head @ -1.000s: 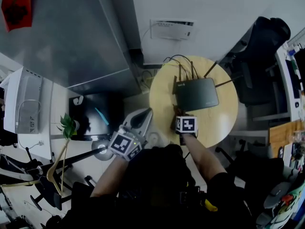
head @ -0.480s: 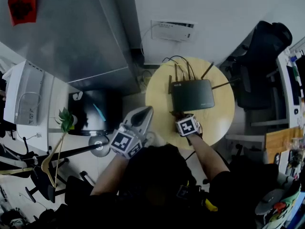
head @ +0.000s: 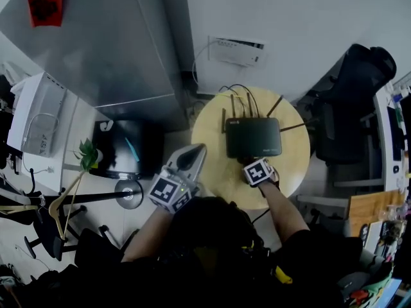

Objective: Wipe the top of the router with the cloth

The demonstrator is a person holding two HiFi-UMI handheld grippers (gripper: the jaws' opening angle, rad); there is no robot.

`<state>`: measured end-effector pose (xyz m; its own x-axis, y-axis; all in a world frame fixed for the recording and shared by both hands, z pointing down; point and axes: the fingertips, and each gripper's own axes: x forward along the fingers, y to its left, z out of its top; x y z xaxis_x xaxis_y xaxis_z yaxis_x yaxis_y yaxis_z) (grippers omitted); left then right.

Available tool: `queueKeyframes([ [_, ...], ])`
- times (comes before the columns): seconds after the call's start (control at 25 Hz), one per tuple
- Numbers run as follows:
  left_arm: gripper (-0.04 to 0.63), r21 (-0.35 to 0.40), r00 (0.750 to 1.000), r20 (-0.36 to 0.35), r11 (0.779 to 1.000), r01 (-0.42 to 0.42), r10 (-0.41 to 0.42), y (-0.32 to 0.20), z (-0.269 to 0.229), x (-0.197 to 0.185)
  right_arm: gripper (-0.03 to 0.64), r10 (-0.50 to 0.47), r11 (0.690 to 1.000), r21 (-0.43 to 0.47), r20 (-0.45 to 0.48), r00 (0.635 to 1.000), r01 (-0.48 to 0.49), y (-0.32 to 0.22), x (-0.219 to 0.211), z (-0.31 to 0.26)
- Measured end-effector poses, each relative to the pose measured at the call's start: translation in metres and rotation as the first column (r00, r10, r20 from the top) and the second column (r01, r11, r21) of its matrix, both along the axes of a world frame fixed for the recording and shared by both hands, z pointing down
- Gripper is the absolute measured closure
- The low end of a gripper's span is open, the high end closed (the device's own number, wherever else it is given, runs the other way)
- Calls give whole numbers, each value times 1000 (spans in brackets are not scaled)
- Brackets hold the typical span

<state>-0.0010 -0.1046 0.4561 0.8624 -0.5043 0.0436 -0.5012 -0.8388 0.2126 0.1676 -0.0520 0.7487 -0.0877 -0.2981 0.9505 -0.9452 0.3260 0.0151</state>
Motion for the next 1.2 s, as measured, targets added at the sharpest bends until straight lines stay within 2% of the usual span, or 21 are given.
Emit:
queueKeyframes([
  [0.16,603,13,1000,-5,1000,19,-19,-2,-5,8,551,-32,999,-1,-26,999,32,0,16,1],
  [0.36,604,19,1000,8,1000,17,-17,-2,-2,19,551,-52,999,13,-9,999,53,-5,21,1],
  [0.6,603,19,1000,4,1000,8,-8,-3,-3,33,551,-75,997,-6,-40,996,75,2,36,4],
  [0.92,603,27,1000,12,999,-27,27,-6,-8,53,551,-47,999,-5,-82,996,47,6,78,4],
  [1.2,603,45,998,13,997,-57,57,-9,-16,66,549,10,1000,-16,-59,998,-11,12,97,7],
])
